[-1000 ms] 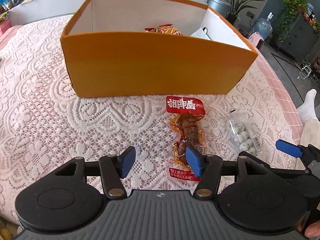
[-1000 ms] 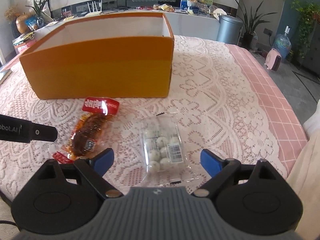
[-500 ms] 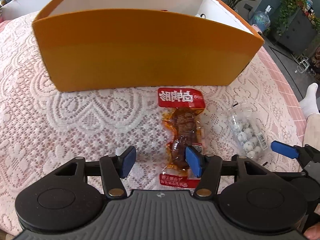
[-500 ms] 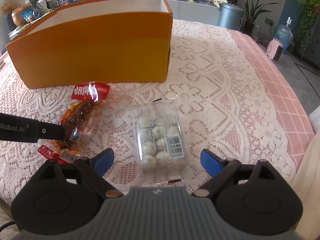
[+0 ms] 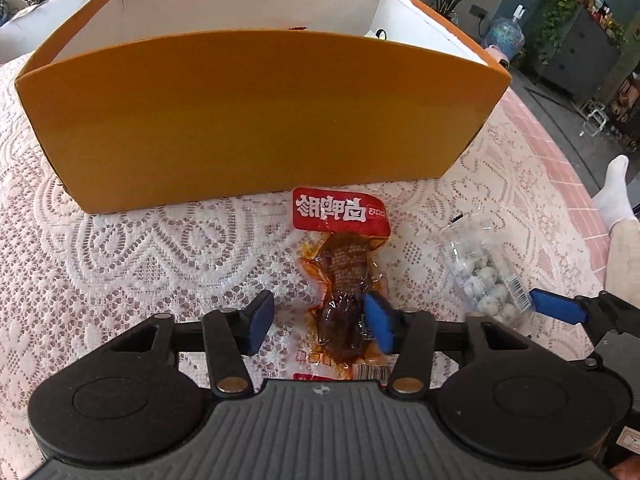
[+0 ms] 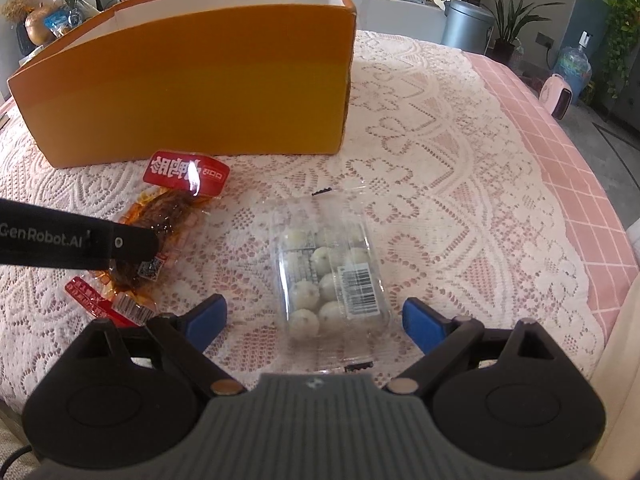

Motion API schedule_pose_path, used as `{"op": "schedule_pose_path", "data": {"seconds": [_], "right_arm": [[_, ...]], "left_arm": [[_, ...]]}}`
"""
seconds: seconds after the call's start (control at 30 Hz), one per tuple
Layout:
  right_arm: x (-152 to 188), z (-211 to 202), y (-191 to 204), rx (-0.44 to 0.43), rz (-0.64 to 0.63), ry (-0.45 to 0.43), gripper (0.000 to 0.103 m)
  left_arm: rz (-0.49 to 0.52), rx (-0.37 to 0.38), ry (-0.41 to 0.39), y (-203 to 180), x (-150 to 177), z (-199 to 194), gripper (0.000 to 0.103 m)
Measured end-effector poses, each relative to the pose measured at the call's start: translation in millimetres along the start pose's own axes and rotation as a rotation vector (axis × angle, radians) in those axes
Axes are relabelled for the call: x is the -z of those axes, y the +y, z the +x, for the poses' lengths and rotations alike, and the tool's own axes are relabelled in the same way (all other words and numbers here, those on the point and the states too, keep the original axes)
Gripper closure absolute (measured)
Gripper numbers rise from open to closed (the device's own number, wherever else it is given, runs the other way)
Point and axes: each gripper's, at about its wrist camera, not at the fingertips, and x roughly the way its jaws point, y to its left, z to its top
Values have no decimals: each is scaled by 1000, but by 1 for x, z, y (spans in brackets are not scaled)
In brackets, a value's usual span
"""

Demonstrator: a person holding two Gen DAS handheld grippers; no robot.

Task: Organize snacks
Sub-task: 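Grasp the red-labelled meat snack with the left gripper while the right grasps the clear egg pack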

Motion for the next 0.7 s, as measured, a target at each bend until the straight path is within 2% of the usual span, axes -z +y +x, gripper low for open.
{"op": "schedule_pose_path", "data": {"seconds": [0.03, 0.27, 0.7], "right_arm": [[-1, 0, 0, -1, 2, 0, 11], [-1, 1, -1, -4, 7, 0, 10], [-9, 1, -8, 19, 2, -32, 12]], "left_arm": [[-6, 15, 0, 1, 0, -1, 64], [-11, 35, -16, 14, 3, -8, 71], [-36, 133, -16, 30, 3, -40, 84]]}}
